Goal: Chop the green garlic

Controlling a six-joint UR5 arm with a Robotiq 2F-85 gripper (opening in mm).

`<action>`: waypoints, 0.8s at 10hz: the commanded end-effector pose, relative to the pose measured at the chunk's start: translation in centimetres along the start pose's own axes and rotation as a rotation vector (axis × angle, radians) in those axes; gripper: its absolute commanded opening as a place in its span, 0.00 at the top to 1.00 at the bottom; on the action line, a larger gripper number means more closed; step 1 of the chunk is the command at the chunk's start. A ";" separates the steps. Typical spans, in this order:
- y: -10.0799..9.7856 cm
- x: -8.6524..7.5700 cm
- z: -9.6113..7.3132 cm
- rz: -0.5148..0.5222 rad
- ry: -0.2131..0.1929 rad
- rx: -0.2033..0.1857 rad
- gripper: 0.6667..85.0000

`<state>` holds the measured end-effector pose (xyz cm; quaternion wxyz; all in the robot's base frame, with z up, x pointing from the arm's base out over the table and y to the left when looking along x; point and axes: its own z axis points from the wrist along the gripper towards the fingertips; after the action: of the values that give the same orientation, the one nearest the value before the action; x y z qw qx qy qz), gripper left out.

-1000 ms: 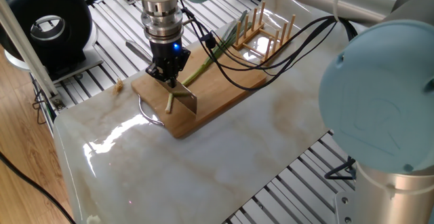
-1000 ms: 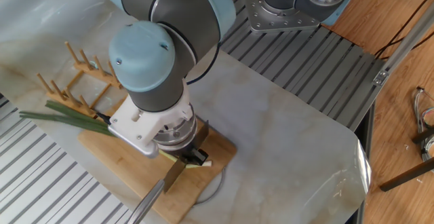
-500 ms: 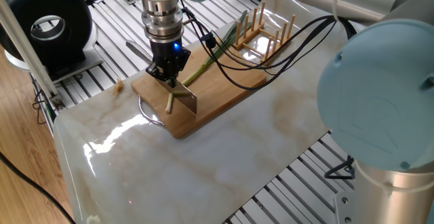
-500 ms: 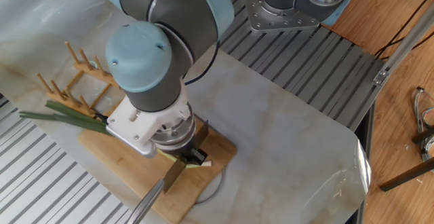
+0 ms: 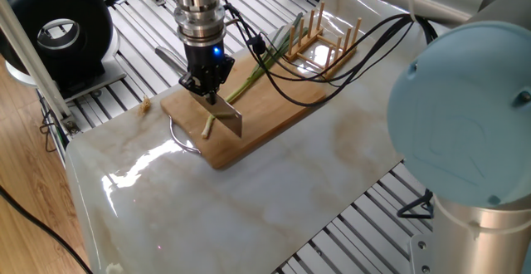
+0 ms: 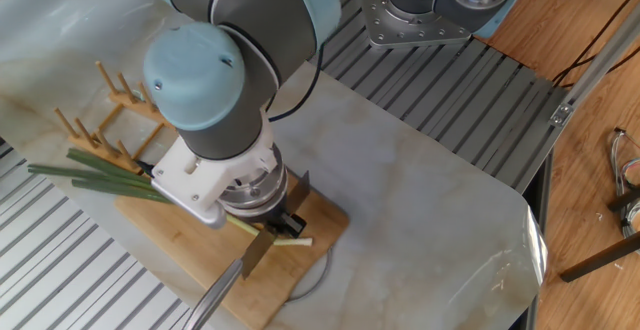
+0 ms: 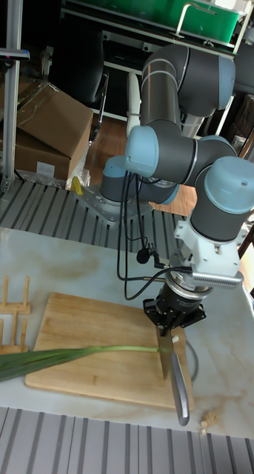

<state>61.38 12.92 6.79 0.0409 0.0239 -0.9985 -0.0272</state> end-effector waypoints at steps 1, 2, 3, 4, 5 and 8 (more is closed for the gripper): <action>0.5 -0.1 0.5 0.012 -0.007 -0.003 0.99; 0.5 -0.1 0.5 0.010 -0.009 -0.003 0.99; 0.5 -0.1 0.6 0.010 -0.007 -0.003 0.99; 0.4 -0.2 0.7 0.010 -0.007 -0.002 0.99; 0.4 -0.1 0.7 0.010 -0.007 0.000 0.99; 0.3 -0.1 0.7 0.006 -0.007 0.006 0.99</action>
<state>61.38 13.25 6.11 0.0377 0.0219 -0.9988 -0.0225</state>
